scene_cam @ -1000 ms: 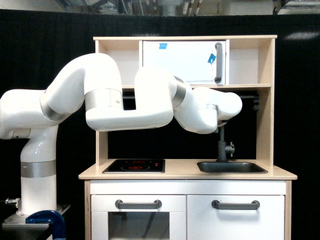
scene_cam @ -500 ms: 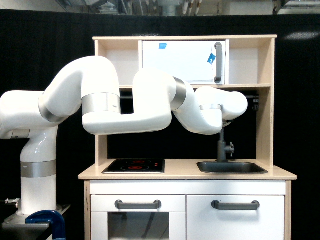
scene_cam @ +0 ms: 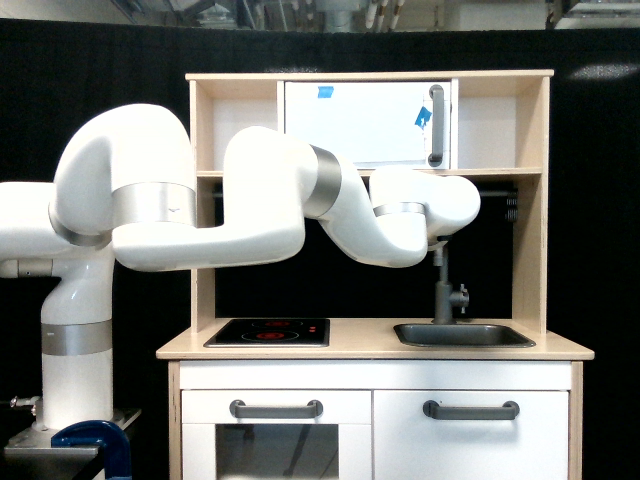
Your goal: Turn on the faucet
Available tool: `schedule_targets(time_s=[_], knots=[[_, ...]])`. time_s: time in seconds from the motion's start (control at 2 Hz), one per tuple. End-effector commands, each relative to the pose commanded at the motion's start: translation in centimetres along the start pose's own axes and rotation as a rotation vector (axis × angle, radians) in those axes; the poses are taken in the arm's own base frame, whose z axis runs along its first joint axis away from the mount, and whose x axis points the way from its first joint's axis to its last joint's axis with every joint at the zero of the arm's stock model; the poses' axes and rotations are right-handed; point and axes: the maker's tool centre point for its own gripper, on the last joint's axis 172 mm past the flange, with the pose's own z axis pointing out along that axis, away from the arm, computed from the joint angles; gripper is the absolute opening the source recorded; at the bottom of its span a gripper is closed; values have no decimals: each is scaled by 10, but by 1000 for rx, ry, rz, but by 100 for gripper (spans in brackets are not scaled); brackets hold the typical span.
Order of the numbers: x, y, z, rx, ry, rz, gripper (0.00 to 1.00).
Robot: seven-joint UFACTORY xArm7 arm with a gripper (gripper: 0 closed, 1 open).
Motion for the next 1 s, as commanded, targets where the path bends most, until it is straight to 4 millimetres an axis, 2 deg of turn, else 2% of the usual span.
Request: schedule_targets(time_s=[0.5,1.0], knots=[[-26,-60,-56,0,0,0,100],[-51,-100,-80,0,0,0,100]])
